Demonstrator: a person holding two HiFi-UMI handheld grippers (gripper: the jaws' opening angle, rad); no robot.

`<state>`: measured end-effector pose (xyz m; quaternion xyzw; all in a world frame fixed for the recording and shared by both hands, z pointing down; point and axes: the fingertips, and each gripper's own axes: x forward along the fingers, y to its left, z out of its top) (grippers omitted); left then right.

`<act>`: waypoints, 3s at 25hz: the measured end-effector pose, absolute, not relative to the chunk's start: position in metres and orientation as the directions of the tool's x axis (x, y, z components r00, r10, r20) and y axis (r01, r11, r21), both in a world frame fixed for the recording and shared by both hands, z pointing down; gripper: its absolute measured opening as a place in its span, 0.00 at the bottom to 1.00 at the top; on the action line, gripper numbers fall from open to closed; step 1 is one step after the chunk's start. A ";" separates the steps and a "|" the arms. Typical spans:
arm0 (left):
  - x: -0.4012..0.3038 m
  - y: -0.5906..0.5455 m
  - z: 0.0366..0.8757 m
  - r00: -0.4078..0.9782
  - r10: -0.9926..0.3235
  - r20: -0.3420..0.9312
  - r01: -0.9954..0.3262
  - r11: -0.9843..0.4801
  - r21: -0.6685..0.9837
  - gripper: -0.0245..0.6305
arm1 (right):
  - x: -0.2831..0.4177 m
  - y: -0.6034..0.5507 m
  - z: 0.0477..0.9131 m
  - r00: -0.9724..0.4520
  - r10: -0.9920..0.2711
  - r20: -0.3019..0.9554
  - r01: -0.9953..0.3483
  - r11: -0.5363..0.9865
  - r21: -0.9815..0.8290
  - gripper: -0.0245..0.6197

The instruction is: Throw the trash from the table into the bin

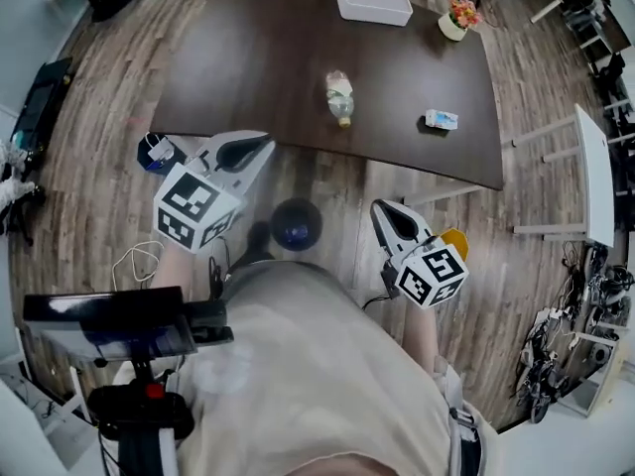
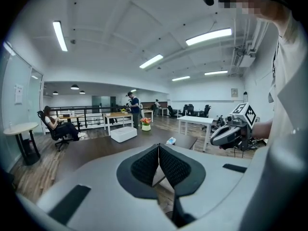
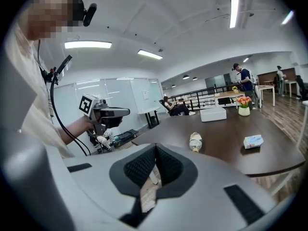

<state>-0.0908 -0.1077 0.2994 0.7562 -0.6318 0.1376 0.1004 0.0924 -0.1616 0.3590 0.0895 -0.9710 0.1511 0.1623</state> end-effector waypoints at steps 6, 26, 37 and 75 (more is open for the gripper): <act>-0.175 -0.116 0.324 0.195 -0.916 0.350 -0.981 -0.190 0.051 0.06 | 0.001 -0.182 0.369 -0.899 -0.152 0.411 -0.255 0.944 -0.208 0.05; -0.312 -0.144 0.401 0.304 -0.872 0.383 -0.946 -0.228 0.231 0.06 | -0.152 -0.351 0.525 -0.590 -0.326 0.738 -0.517 0.855 -0.035 0.45; -0.322 -0.138 0.420 0.303 -0.855 0.421 -0.945 -0.213 0.248 0.06 | -0.136 -0.391 0.596 -0.428 -0.316 0.847 -0.555 0.831 0.030 0.45; -0.279 -0.129 0.393 0.374 -0.840 0.393 -0.923 -0.294 0.249 0.06 | -0.102 -0.316 0.573 -0.589 -0.282 0.757 -0.694 0.657 -0.295 0.36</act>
